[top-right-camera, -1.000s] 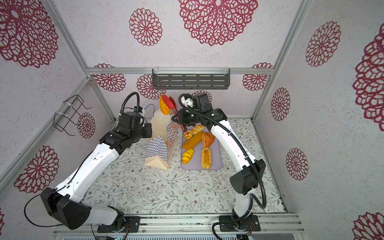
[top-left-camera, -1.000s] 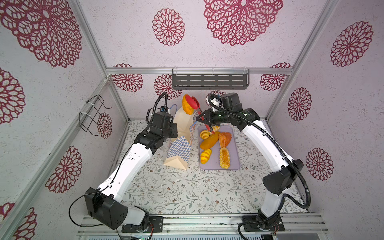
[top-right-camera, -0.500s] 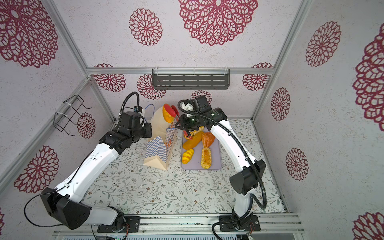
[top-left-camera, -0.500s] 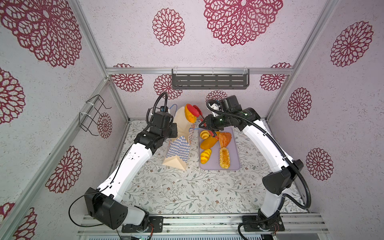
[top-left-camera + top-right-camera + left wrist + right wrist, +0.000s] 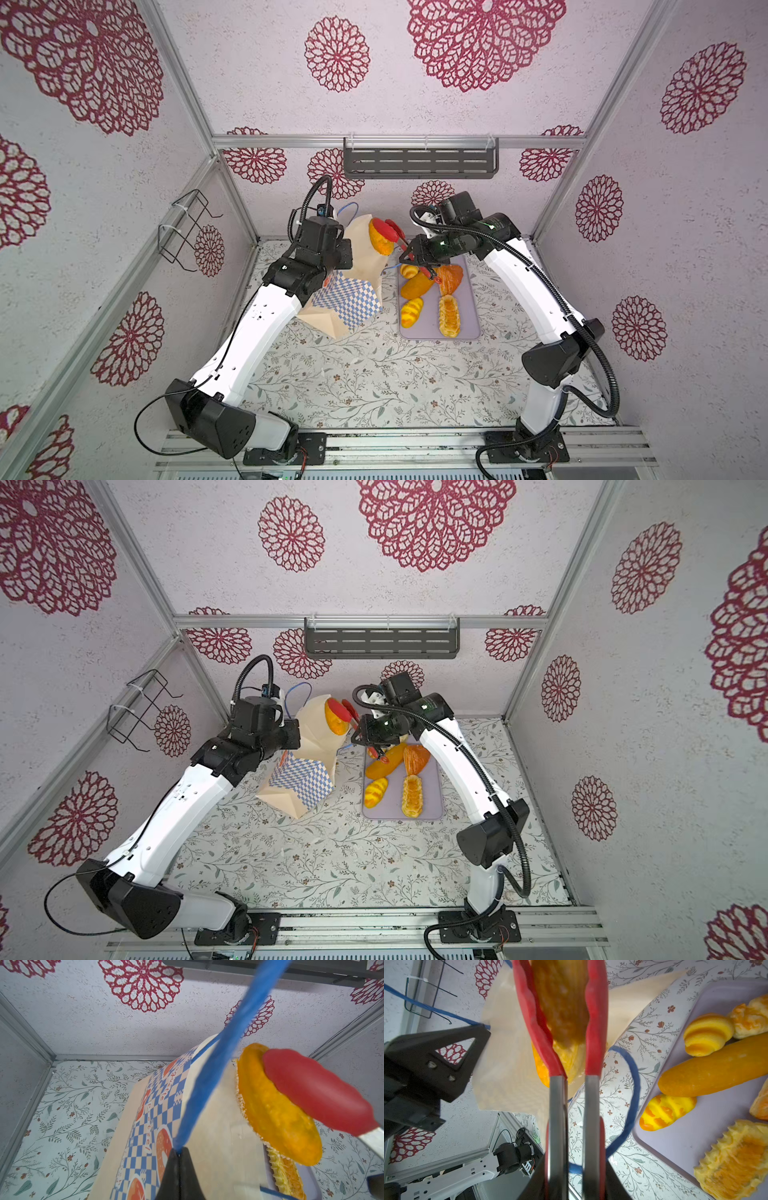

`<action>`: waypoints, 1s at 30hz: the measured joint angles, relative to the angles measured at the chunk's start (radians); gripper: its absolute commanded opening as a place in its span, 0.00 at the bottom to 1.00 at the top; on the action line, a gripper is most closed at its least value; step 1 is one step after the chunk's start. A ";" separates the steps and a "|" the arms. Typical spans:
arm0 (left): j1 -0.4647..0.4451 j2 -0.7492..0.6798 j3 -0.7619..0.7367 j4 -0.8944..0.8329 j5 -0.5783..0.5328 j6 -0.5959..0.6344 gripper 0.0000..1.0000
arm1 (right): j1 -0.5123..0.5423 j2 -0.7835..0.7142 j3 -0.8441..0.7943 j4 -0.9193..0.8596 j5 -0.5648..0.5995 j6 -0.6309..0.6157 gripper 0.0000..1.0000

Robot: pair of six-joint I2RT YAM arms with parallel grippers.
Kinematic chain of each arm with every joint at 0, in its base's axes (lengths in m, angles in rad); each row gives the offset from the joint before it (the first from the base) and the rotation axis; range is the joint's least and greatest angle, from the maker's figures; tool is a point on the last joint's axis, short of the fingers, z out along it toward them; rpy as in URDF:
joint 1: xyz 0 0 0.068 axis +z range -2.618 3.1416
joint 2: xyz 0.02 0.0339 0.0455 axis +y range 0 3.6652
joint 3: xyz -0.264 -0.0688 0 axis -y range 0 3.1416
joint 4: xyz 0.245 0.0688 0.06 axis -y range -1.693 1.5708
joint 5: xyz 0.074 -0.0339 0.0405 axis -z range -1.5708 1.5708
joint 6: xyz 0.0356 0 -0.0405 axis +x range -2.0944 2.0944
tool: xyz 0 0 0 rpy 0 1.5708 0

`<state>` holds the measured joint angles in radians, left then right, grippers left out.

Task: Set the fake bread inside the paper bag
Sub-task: 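Lower the tongs into the bag opening and open them to release bread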

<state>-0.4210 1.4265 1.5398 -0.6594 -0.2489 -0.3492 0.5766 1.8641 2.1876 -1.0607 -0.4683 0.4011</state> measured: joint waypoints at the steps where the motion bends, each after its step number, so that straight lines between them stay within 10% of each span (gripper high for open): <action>1: 0.000 0.000 0.002 -0.001 -0.001 0.002 0.00 | 0.003 0.000 -0.004 -0.001 0.000 -0.002 0.32; 30: -0.045 0.023 0.011 -0.016 -0.030 0.024 0.00 | 0.010 -0.042 -0.010 -0.129 0.089 -0.077 0.34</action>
<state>-0.4664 1.4494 1.5505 -0.6758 -0.2790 -0.3248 0.5869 1.8221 2.1777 -1.1896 -0.3794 0.3244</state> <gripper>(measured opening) 0.039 0.343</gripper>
